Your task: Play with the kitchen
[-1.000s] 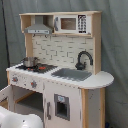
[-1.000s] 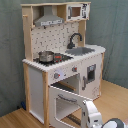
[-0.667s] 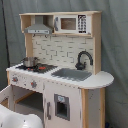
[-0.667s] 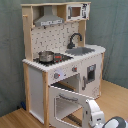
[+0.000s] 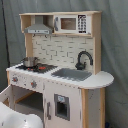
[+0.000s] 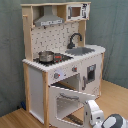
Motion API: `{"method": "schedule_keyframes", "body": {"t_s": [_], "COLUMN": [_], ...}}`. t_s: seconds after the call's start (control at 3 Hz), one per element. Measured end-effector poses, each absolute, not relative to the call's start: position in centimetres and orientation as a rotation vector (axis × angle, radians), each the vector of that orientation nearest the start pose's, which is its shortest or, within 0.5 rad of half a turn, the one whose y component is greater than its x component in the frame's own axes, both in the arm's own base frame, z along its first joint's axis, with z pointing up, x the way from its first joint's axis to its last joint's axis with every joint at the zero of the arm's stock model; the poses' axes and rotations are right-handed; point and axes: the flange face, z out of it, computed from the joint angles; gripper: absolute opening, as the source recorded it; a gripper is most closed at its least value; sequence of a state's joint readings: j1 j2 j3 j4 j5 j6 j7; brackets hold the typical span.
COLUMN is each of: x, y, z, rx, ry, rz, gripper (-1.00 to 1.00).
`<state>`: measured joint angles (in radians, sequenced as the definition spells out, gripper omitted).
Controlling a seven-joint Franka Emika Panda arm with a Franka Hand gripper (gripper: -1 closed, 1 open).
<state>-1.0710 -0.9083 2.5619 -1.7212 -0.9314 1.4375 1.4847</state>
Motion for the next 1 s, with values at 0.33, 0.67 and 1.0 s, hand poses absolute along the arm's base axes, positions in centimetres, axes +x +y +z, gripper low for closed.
{"method": "schedule_keyframes", "body": {"t_s": [0.33,0.67,1.0], "x": [12.0,12.8,15.7], "y": [57.7,57.1,56.5], "z": [16.9,15.2,15.8], "rx": [1.627,1.679,1.698], "ry": [0.399,0.445,0.438], "rz": [1.396,1.391,1.410], "gripper": [1.00,1.00,1.00]}}
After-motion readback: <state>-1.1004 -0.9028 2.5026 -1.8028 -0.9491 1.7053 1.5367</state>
